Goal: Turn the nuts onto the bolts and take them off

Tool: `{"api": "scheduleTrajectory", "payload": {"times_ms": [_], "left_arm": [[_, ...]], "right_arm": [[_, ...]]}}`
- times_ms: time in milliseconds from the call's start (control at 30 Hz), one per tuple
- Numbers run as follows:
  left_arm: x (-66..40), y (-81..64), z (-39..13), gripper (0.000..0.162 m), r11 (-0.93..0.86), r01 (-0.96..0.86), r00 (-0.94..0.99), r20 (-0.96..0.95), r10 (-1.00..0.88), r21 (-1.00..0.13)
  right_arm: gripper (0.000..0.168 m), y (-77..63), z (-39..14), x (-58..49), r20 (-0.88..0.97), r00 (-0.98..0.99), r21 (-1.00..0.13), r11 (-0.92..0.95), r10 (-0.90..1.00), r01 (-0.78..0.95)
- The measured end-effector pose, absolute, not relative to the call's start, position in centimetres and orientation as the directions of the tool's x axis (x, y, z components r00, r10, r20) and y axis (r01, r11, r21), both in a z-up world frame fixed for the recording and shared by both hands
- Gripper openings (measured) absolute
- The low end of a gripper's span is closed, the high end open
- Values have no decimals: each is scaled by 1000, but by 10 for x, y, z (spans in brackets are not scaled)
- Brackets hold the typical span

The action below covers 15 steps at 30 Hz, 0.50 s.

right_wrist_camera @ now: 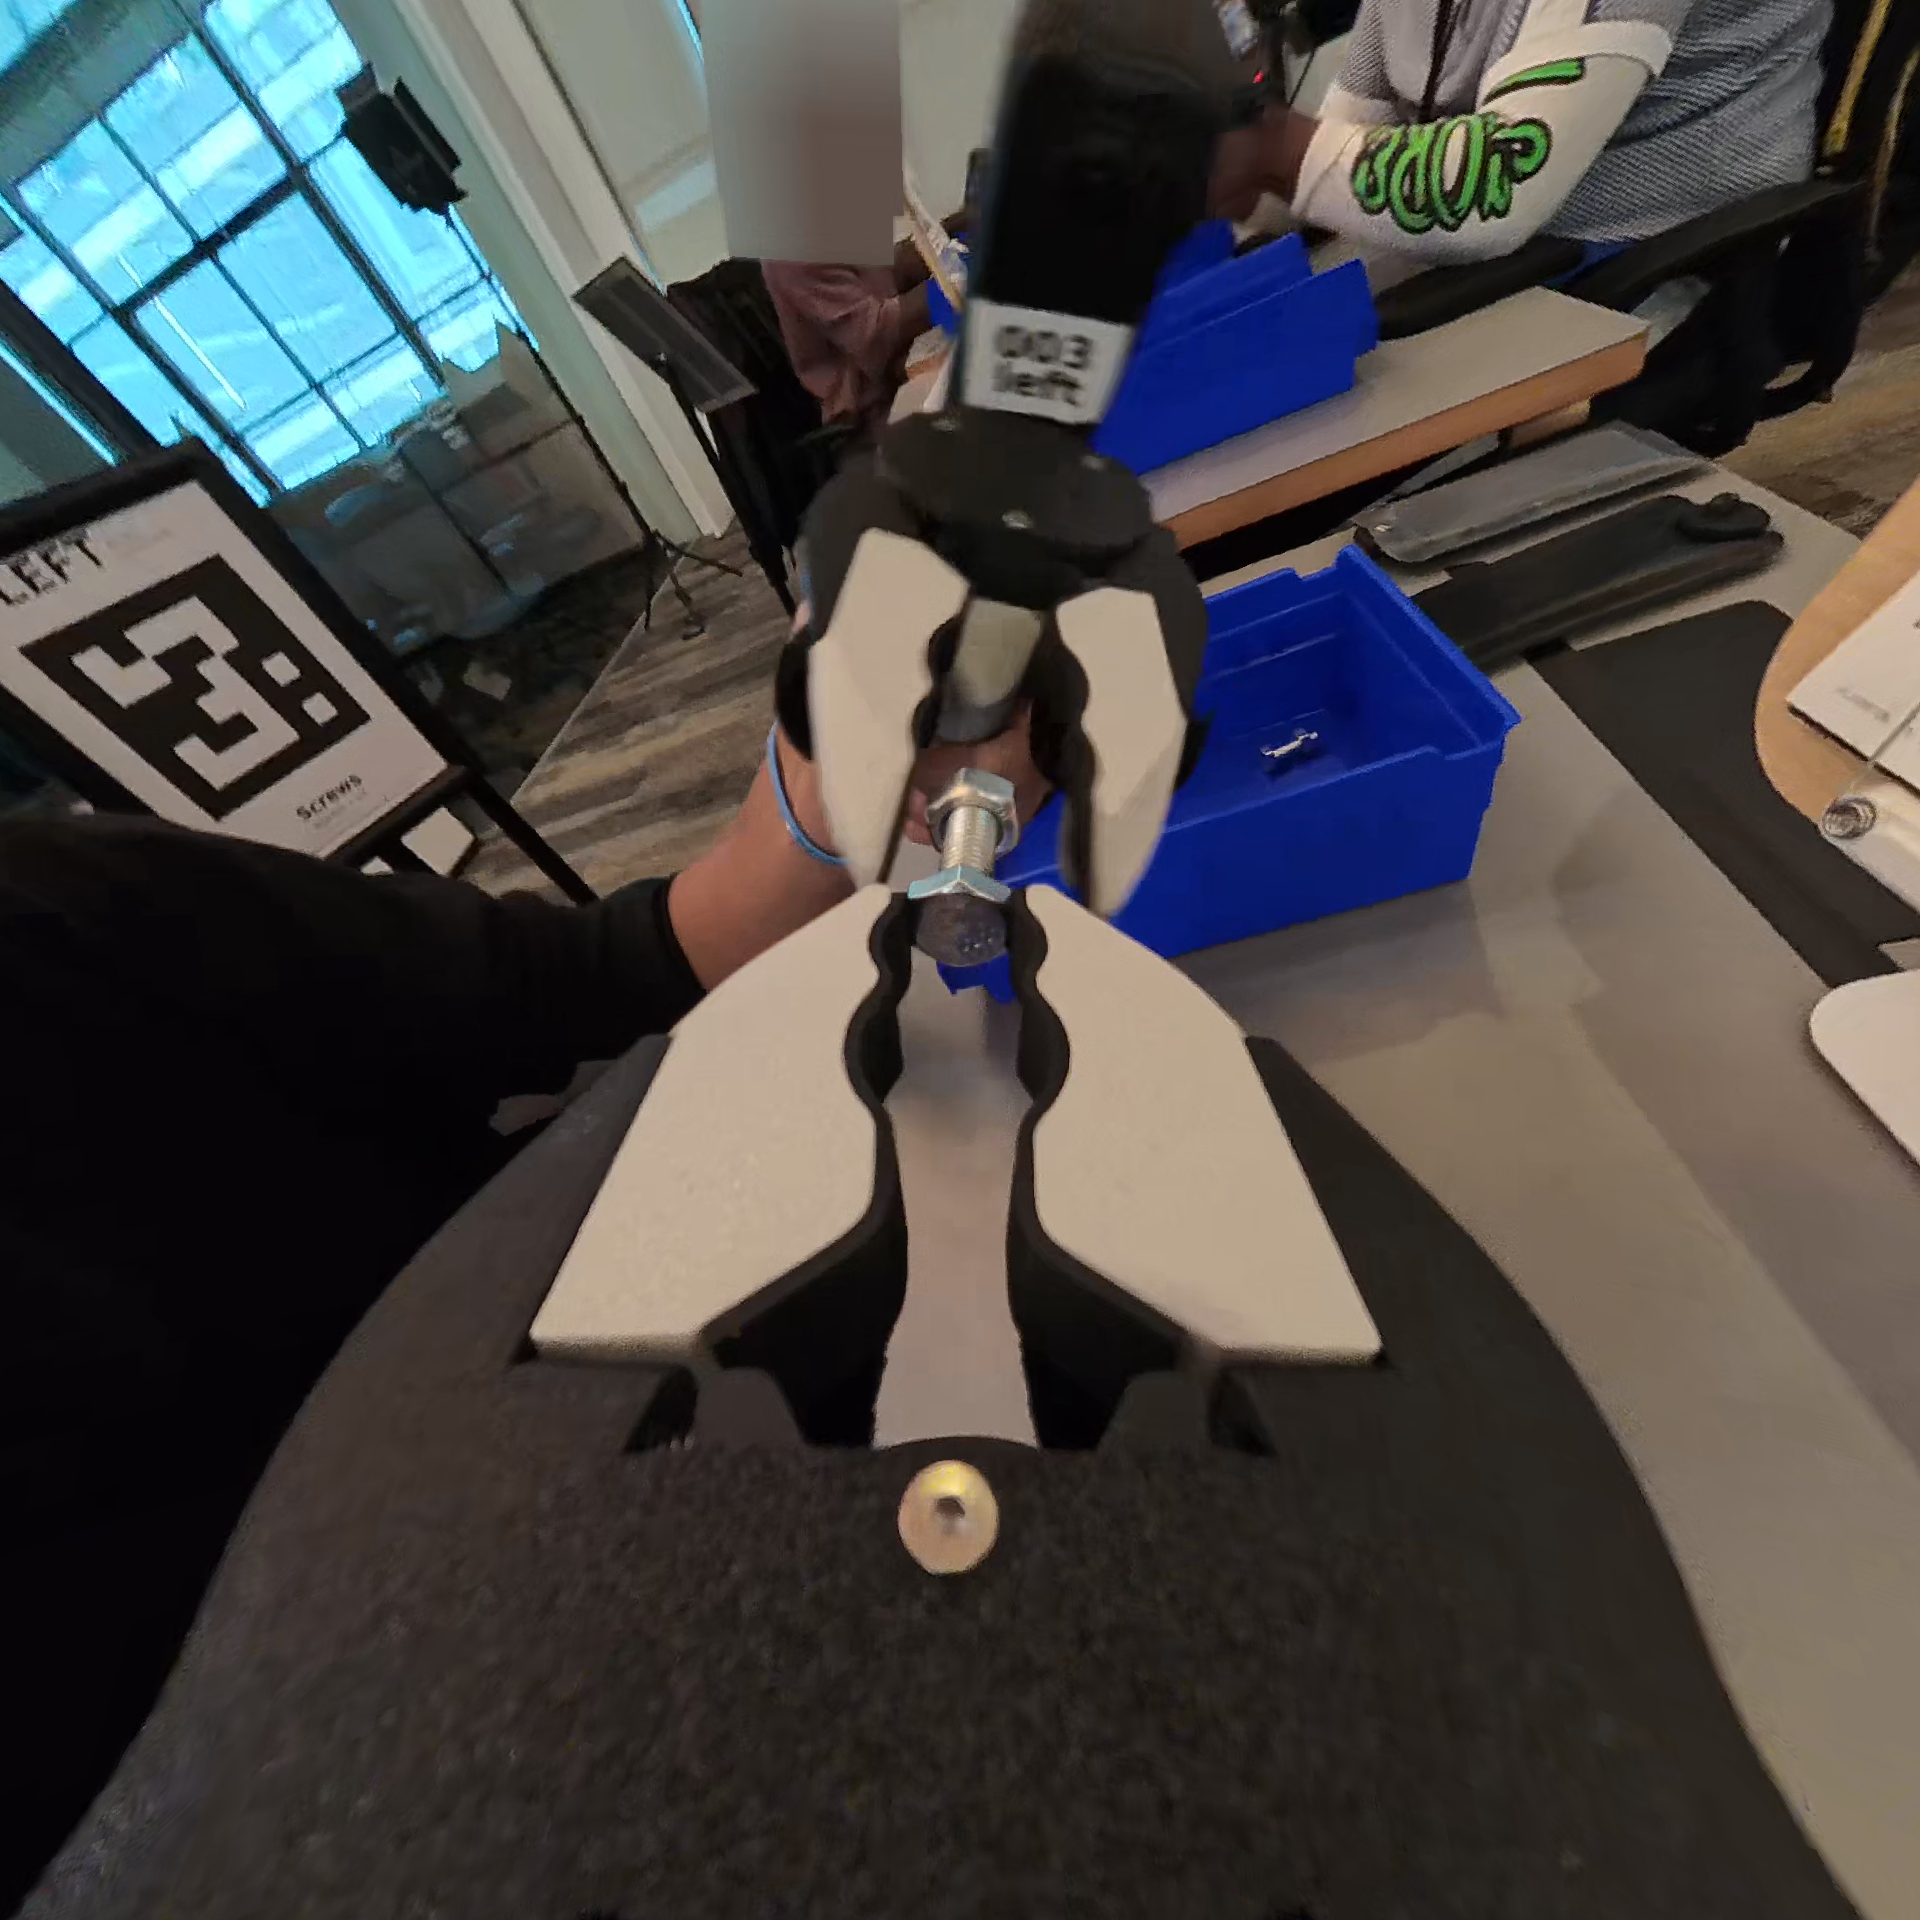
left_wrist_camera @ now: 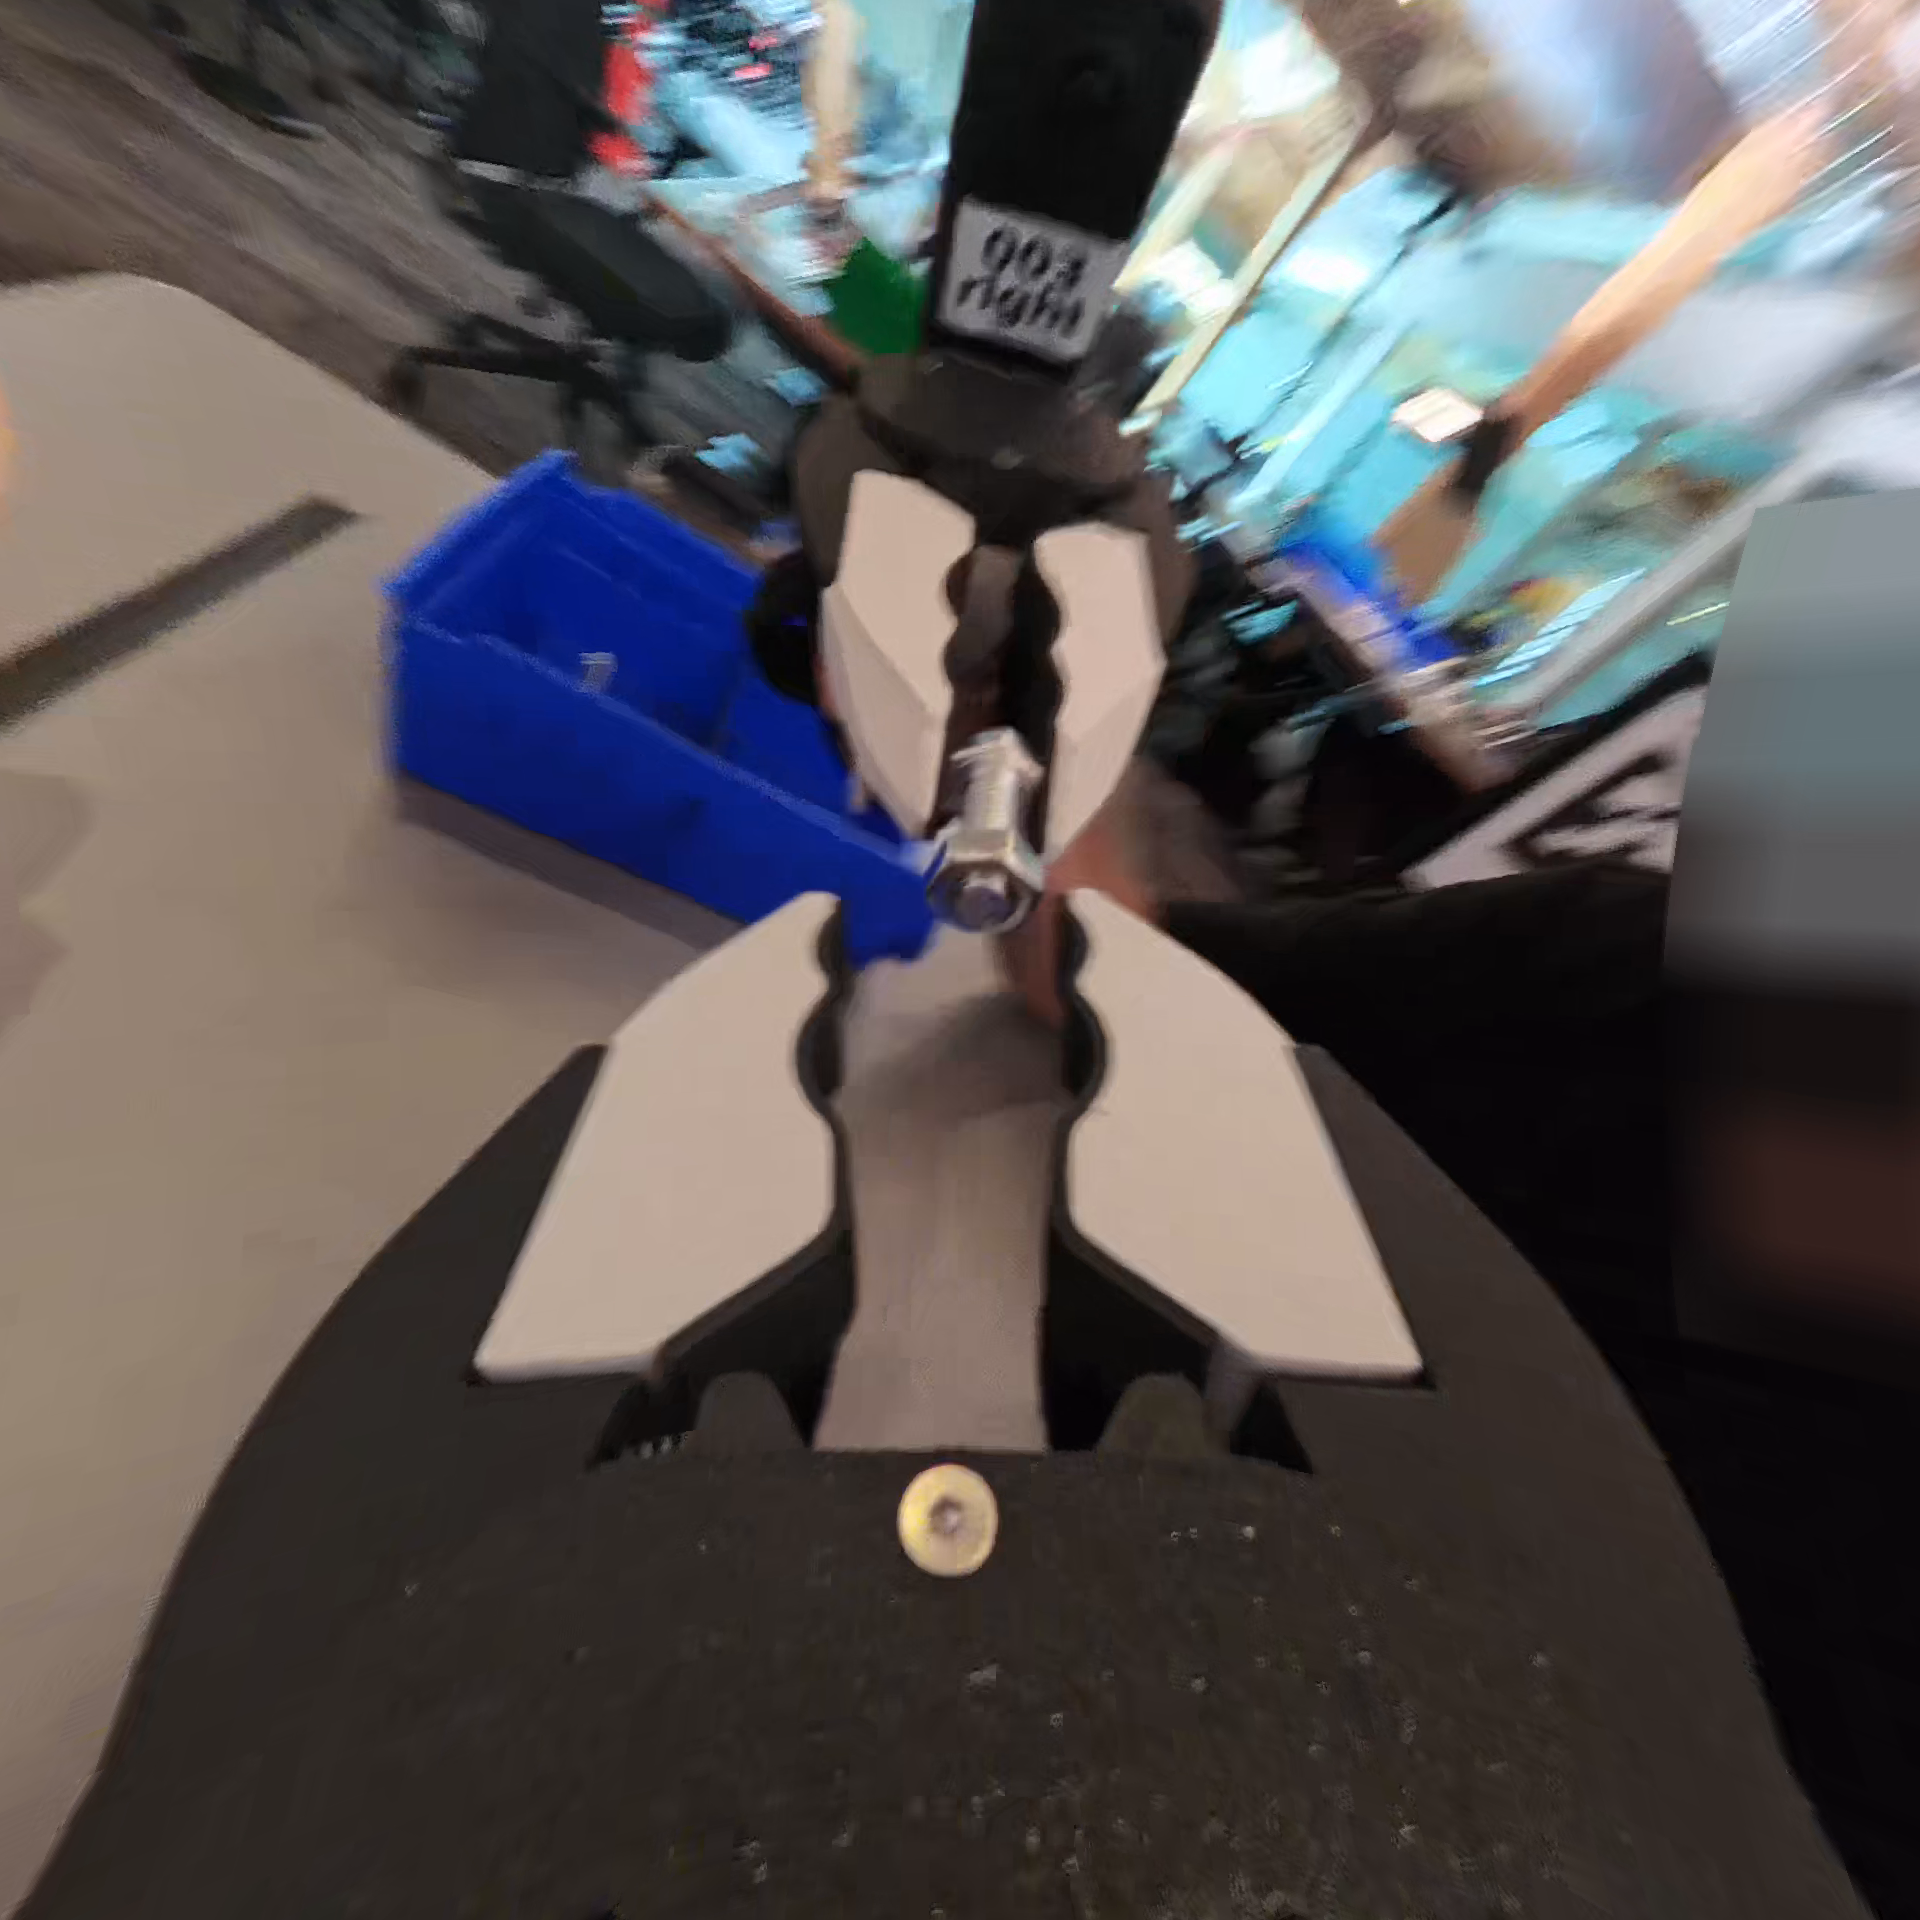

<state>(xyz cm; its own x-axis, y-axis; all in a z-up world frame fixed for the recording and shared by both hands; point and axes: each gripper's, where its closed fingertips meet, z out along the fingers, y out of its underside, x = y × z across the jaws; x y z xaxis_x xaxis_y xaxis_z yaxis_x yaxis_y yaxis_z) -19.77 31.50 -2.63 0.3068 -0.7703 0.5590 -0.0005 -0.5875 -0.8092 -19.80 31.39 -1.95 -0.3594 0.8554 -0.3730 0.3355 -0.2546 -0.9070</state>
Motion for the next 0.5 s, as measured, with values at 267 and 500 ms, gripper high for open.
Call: {"api": "scheduleTrajectory", "payload": {"times_ms": [267,500], "left_arm": [[-209,312,-7,51,-31,-360,587,-201,-784,-933],[-215,311,-8,34,199,-735,519,-726,-450,-649]], "right_arm": [[18,314,-20,-200,-465,-387,-874,-343,796,345],[18,308,-19,-200,-524,-434,-846,-391,732,362]]}}
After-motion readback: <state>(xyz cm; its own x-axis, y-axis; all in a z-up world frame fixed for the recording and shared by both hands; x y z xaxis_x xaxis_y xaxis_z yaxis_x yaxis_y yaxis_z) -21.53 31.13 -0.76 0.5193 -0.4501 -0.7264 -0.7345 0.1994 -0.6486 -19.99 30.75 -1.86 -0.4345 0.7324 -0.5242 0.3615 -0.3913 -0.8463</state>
